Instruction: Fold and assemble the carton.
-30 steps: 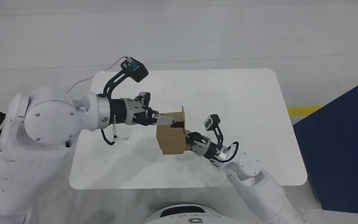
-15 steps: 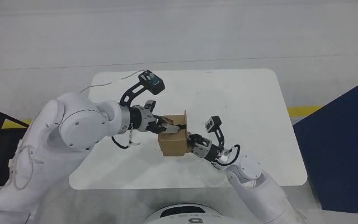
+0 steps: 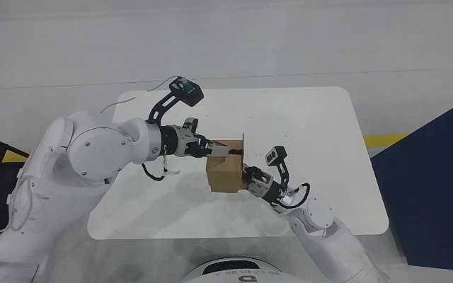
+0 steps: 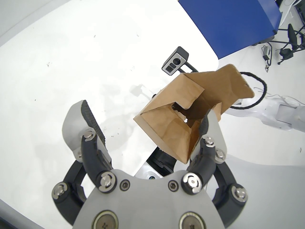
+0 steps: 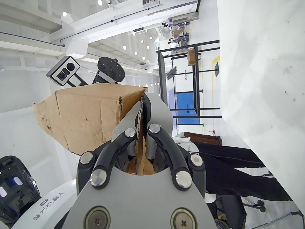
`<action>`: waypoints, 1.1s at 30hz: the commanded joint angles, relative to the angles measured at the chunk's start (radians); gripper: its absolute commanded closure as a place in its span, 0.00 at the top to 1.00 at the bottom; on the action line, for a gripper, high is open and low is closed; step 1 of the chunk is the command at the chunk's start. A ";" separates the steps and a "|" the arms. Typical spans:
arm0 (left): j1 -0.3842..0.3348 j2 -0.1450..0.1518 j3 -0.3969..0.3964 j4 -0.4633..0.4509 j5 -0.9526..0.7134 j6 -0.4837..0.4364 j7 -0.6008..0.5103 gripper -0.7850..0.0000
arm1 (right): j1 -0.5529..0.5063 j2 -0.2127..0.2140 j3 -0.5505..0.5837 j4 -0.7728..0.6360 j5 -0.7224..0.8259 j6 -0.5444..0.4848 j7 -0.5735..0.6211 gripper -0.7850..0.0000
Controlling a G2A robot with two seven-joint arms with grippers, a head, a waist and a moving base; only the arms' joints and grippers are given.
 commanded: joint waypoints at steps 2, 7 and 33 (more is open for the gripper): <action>0.020 -0.002 -0.011 0.012 -0.014 0.015 0.064 0.83 | 0.008 -0.001 0.003 0.013 -0.019 0.017 -0.039 0.00; 0.018 -0.007 -0.022 0.016 -0.031 0.073 0.126 0.87 | 0.008 -0.002 0.009 0.026 -0.032 0.024 -0.080 0.00; -0.461 -0.186 0.349 0.392 -0.488 0.299 0.039 0.56 | -0.074 0.005 0.077 0.028 -0.029 -0.034 -0.097 0.00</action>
